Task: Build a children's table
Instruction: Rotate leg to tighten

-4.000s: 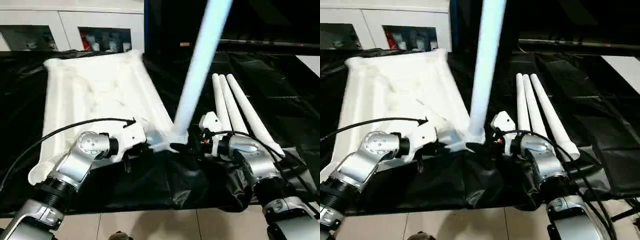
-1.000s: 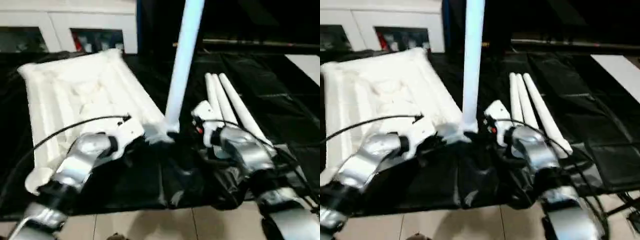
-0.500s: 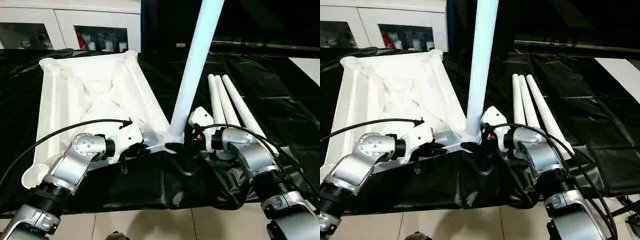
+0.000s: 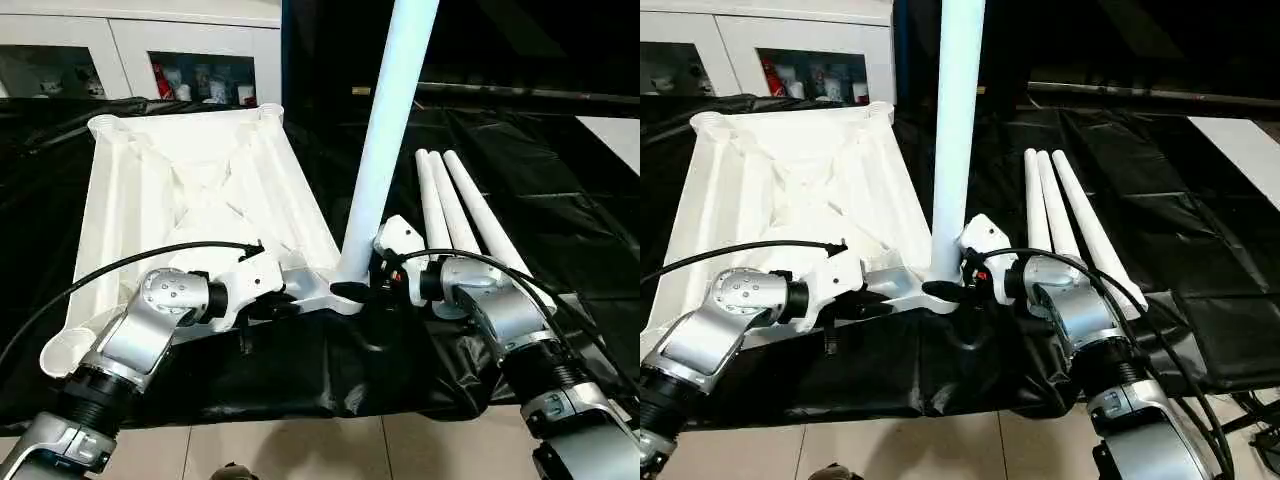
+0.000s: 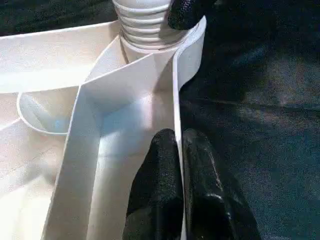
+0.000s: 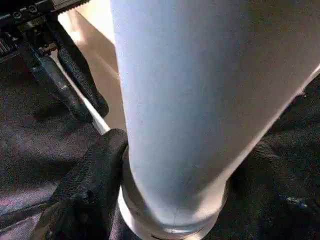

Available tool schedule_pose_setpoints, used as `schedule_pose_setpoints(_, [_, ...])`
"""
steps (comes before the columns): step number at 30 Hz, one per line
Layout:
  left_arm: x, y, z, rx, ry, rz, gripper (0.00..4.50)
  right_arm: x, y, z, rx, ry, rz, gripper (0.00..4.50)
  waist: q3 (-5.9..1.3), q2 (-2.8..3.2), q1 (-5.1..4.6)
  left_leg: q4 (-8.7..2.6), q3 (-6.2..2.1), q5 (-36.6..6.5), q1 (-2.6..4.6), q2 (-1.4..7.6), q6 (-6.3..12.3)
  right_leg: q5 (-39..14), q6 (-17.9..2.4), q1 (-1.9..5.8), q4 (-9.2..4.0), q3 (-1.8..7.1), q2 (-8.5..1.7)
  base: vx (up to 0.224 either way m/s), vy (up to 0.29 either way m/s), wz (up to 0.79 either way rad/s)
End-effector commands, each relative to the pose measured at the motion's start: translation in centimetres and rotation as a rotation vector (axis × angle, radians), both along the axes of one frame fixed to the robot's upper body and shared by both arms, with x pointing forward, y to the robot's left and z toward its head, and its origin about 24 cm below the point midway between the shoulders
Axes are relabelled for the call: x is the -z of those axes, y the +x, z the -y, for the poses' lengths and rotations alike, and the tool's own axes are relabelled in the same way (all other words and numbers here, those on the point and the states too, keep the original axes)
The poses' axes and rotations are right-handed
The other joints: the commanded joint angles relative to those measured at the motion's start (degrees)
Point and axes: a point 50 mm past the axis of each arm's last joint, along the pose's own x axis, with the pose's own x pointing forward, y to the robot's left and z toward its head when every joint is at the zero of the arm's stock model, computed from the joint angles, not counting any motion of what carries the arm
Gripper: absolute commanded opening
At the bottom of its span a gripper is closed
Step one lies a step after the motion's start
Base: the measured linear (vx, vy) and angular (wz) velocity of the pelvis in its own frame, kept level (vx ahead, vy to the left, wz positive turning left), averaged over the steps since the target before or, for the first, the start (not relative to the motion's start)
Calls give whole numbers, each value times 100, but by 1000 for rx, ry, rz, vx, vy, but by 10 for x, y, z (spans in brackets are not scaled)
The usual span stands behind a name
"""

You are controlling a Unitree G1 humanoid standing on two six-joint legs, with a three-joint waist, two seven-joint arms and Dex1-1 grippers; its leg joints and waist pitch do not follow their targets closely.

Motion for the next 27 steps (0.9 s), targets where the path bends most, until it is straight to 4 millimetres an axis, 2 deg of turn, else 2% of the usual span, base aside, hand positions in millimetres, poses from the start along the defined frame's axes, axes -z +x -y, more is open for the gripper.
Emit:
schedule_pose_setpoints(1, [3,-8,9,74,1,-27,0,6,-3,2,8,-7,-23,269,-387,24,-13,-335,8,-505,70,124,186,246,-1337,333,-311,269,-329,0,0,0])
schedule_pose_setpoints(5, [3,-8,9,74,2,-29,0,8,-3,3,13,-8,-30,265,-390,28,-13,-333,8,-529,78,128,173,236,-1350,330,-309,268,-329,0,0,0])
schedule_pose_setpoints(9, [5,-4,9,16,-4,-12,0,22,-3,6,128,23,-95,265,-376,40,-20,-354,3,-662,83,131,116,73,-1340,326,-329,270,-337,0,0,0])
schedule_pose_setpoints(10, [6,-1,9,-12,-9,-5,0,26,-1,7,174,30,-107,265,-363,64,-31,-368,-2,-823,90,137,47,-143,-1327,317,-350,270,-345,0,0,0])
schedule_pose_setpoints(13, [8,7,13,-112,-21,15,0,38,3,8,346,62,-143,264,-338,55,-54,-404,-11,-1206,107,145,-106,-766,-1203,306,-419,274,-359,0,0,0])
schedule_pose_setpoints(14, [10,11,18,-158,-36,13,0,43,7,6,455,83,-162,264,-292,87,-70,-441,-28,-1502,126,139,-192,-1263,-1114,279,-473,275,-365,0,0,0])
schedule_pose_setpoints(15, [12,14,22,-199,-46,7,0,47,11,3,564,99,-176,263,-246,106,-106,-472,-49,-1934,180,137,-315,-1991,-985,236,-551,267,-382,0,0,0])
schedule_pose_setpoints(16, [12,14,22,-199,-46,7,0,47,11,3,564,99,-176,263,-237,91,-135,-470,-56,-2146,208,129,-359,-2347,-911,214,-589,264,-389,0,0,0])
schedule_pose_setpoints(17, [16,19,30,-264,-43,12,0,53,15,-6,707,113,-205,262,-274,89,-149,-458,-89,-2241,226,125,-397,-2591,-821,226,-612,262,-416,0,0,0])
schedule_pose_setpoints(19, [20,24,42,-330,-33,23,0,57,17,-16,793,95,-211,262,-267,98,-188,-479,-107,-2175,185,120,-410,-2571,-757,227,-620,260,-401,0,0,0])
schedule_pose_setpoints(21, [20,27,51,-377,-34,29,0,59,18,-24,840,89,-223,262,-278,101,-165,-462,-99,-2264,229,121,-393,-2501,-730,182,-638,264,-396,0,0,0])
schedule_pose_setpoints(22, [19,28,55,-396,-37,31,0,60,18,-27,860,86,-230,262,-281,77,-171,-467,-97,-2241,205,123,-369,-2409,-731,191,-623,267,-392,0,0,0])
schedule_pose_setpoints(23, [19,29,59,-411,-40,33,0,61,18,-29,875,85,-237,262,-286,90,-166,-466,-97,-2233,203,118,-360,-2372,-735,187,-619,265,-388,0,0,0])
schedule_pose_setpoints(25, [15,32,74,-439,-49,54,0,61,18,-42,897,90,-252,262,-292,60,-158,-462,-83,-2222,206,123,-326,-2247,-714,175,-618,269,-381,0,0,0])
schedule_pose_setpoints(27, [13,33,79,-432,-22,89,0,56,20,-53,869,115,-246,262,-303,62,-145,-458,-86,-2221,198,118,-292,-2242,-688,177,-622,266,-389,0,0,0])
